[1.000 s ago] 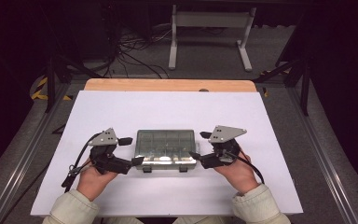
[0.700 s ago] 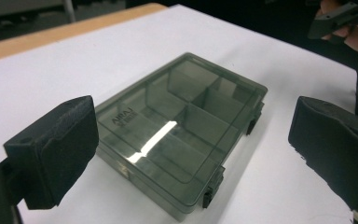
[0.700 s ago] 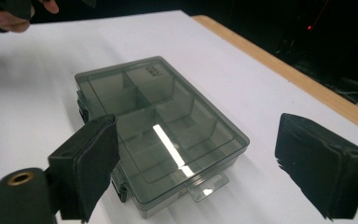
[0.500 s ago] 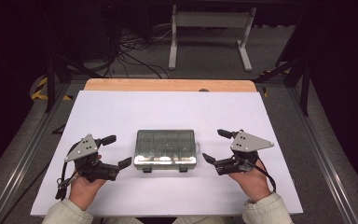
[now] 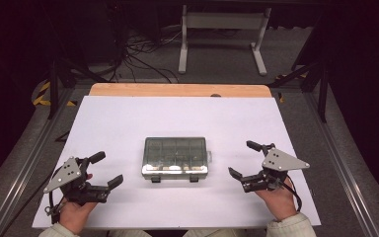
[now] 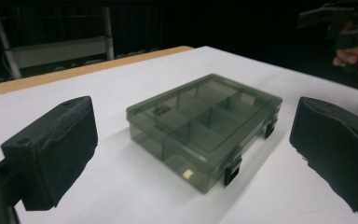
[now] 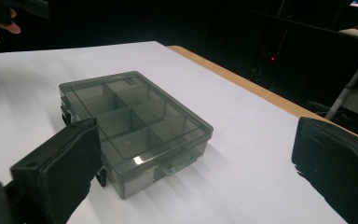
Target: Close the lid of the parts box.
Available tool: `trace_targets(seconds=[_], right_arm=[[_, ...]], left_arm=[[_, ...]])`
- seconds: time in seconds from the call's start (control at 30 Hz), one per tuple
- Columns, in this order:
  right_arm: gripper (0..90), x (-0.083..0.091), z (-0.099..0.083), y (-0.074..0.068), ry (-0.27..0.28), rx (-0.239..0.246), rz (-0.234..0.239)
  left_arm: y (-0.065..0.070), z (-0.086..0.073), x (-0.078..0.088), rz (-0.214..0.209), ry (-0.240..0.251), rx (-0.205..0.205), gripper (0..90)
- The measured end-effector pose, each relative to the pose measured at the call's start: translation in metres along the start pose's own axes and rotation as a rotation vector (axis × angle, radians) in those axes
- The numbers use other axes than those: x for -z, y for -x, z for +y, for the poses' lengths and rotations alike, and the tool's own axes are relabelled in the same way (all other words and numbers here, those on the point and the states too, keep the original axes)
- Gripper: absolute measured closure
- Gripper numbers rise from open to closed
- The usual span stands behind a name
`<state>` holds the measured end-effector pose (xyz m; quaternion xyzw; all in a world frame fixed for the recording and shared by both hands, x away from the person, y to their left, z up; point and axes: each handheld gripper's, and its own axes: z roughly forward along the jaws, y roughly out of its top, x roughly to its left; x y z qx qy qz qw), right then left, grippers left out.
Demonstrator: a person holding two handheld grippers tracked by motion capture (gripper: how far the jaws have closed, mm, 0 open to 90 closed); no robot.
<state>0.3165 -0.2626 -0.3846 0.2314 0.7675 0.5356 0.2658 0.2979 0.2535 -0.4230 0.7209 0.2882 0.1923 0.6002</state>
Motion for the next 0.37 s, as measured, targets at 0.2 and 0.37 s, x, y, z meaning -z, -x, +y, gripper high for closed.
trace_targets(seconds=[0.2, 0.37], right_arm=[[1.9, 0.008, -0.013, -0.001, 0.027, 0.004, -0.023], [1.9, 0.01, -0.021, 0.0, 0.024, -0.013, -0.033]], left_arm=[[-0.004, -0.017, 0.01, 0.014, 0.005, 0.016, 1.6], [-0.007, -0.02, 0.012, 0.032, 0.018, 0.006, 1.3]])
